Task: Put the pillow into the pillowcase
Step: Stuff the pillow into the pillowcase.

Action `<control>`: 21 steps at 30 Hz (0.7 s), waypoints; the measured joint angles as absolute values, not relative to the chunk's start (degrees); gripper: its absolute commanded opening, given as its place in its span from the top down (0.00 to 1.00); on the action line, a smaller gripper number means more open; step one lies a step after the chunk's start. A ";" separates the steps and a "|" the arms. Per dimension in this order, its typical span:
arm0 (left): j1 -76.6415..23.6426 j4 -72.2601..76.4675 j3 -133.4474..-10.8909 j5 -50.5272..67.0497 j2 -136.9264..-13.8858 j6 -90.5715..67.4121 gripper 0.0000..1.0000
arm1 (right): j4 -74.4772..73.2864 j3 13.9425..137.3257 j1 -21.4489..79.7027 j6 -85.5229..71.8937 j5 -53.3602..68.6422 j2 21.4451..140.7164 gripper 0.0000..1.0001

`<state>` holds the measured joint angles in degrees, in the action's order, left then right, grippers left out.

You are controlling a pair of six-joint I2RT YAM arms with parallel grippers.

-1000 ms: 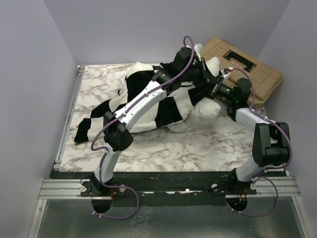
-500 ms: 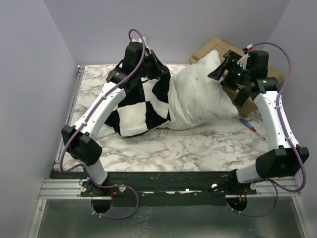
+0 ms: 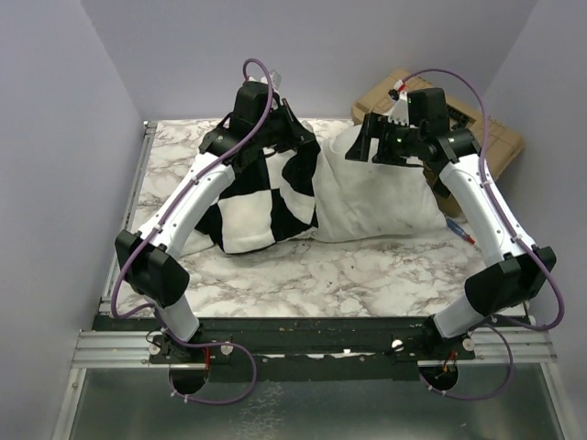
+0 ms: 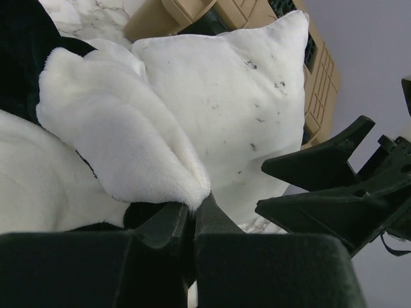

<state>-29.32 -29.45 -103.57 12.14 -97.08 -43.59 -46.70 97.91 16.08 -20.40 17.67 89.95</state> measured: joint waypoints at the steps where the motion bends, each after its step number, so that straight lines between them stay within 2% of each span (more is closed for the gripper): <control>1: -29.32 -29.47 -103.37 12.14 -97.06 -43.57 1.00 | -46.19 97.84 16.58 -20.25 17.87 90.13 0.12; 5: -29.30 -29.65 -102.76 12.08 -96.79 -43.48 1.00 | -42.44 94.94 18.48 -19.79 18.50 92.07 0.12; 13: -28.80 -30.30 -101.27 11.51 -94.39 -43.42 1.00 | -38.19 90.43 23.18 -19.81 18.44 104.27 0.13; 15: -28.58 -30.37 -101.27 11.35 -94.06 -43.42 1.00 | -37.12 90.85 23.99 -19.81 17.93 107.22 0.26; 16: -28.58 -30.41 -101.30 11.31 -94.02 -43.42 1.00 | -36.38 90.94 24.23 -19.84 17.87 108.53 0.37; 17: -28.56 -30.46 -101.32 11.29 -94.00 -43.42 1.00 | -35.55 90.96 24.34 -19.97 18.02 109.62 0.54; 19: -28.47 -30.79 -101.58 11.29 -94.00 -43.38 1.00 | -34.00 91.00 24.18 -20.38 19.64 110.96 0.97; 21: -28.45 -31.68 -102.74 11.33 -94.06 -43.09 1.00 | -32.91 91.37 23.77 -21.89 22.90 111.42 1.00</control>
<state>-28.45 -31.68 -102.74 11.33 -94.06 -43.09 -32.91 91.37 23.77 -21.89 22.90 111.42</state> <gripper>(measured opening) 0.018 0.147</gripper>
